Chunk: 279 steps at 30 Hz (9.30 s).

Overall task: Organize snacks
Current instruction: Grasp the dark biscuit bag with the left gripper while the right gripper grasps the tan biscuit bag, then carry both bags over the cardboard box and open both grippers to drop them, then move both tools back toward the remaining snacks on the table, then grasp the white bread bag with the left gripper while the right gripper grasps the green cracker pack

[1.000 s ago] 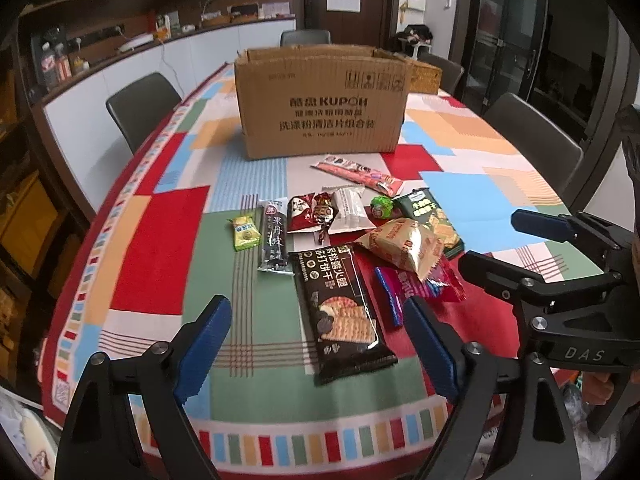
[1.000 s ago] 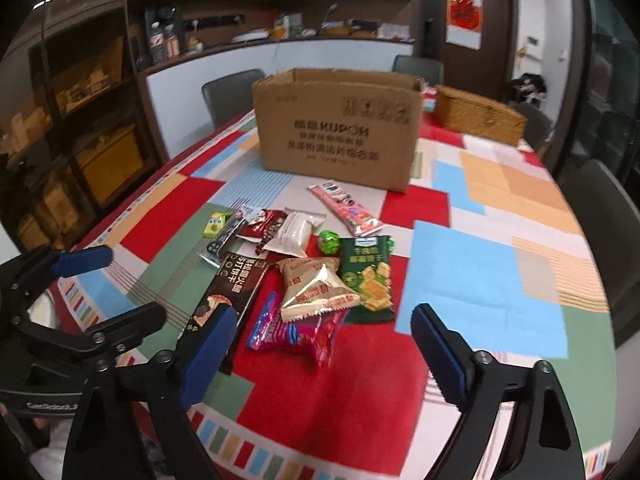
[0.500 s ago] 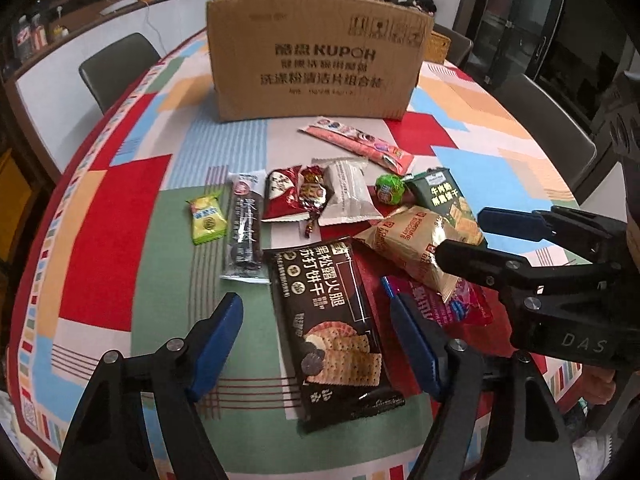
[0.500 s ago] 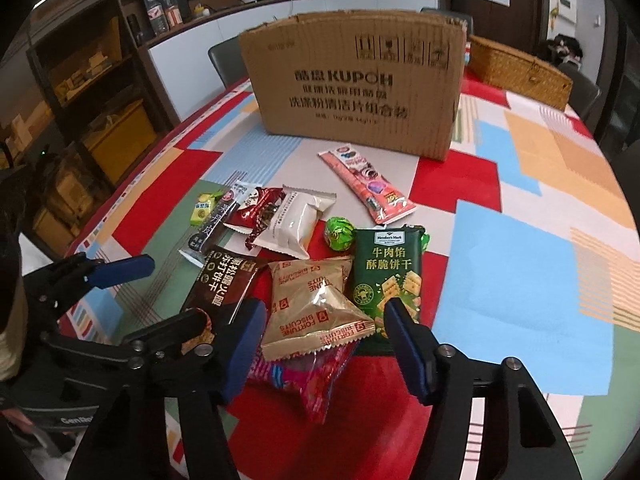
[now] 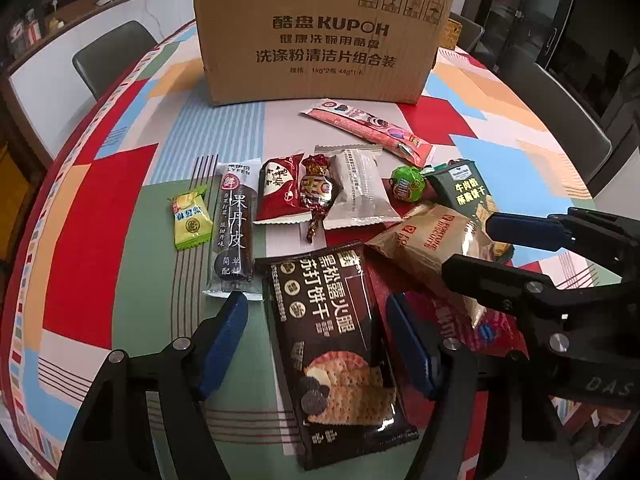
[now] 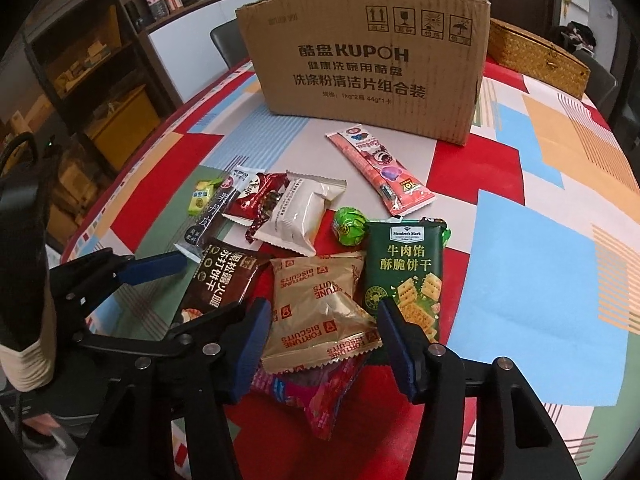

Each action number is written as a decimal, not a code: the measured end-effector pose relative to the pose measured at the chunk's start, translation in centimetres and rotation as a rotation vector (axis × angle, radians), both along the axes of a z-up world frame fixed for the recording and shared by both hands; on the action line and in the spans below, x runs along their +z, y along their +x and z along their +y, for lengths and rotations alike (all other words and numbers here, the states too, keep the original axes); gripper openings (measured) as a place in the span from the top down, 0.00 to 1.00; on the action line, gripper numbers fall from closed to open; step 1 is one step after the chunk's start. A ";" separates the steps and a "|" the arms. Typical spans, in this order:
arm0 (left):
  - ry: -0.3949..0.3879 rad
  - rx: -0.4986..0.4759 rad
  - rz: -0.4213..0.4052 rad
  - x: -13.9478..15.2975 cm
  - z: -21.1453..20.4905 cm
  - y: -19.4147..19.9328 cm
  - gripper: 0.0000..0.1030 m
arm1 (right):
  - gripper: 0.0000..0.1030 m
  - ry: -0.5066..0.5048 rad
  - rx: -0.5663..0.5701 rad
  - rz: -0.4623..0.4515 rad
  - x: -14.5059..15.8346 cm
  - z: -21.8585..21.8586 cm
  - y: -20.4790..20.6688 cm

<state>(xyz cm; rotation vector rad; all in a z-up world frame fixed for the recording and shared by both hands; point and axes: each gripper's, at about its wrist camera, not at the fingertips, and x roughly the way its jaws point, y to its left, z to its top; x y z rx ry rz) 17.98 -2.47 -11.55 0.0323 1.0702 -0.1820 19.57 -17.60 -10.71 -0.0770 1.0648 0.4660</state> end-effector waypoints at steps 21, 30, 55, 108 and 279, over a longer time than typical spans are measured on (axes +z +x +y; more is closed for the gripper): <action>-0.006 0.009 0.001 -0.8 0.5 0.5 0.50 | 0.46 -0.081 0.037 0.064 -1.2 2.2 1.9; -0.046 -0.004 0.004 -0.8 1.1 0.3 0.51 | 0.49 -0.093 0.023 0.087 -1.4 2.5 2.5; -0.064 -0.004 -0.139 3.8 1.1 -1.1 0.53 | 0.60 -0.079 -0.068 -0.056 1.7 0.5 0.0; -0.092 -0.027 -0.632 21.8 2.2 14.5 0.53 | 0.59 0.130 -0.197 -0.483 17.9 0.2 14.3; -0.108 -0.166 -0.054 1.3 -2.8 5.6 0.72 | 0.81 0.012 -0.247 0.028 -1.9 -2.6 4.0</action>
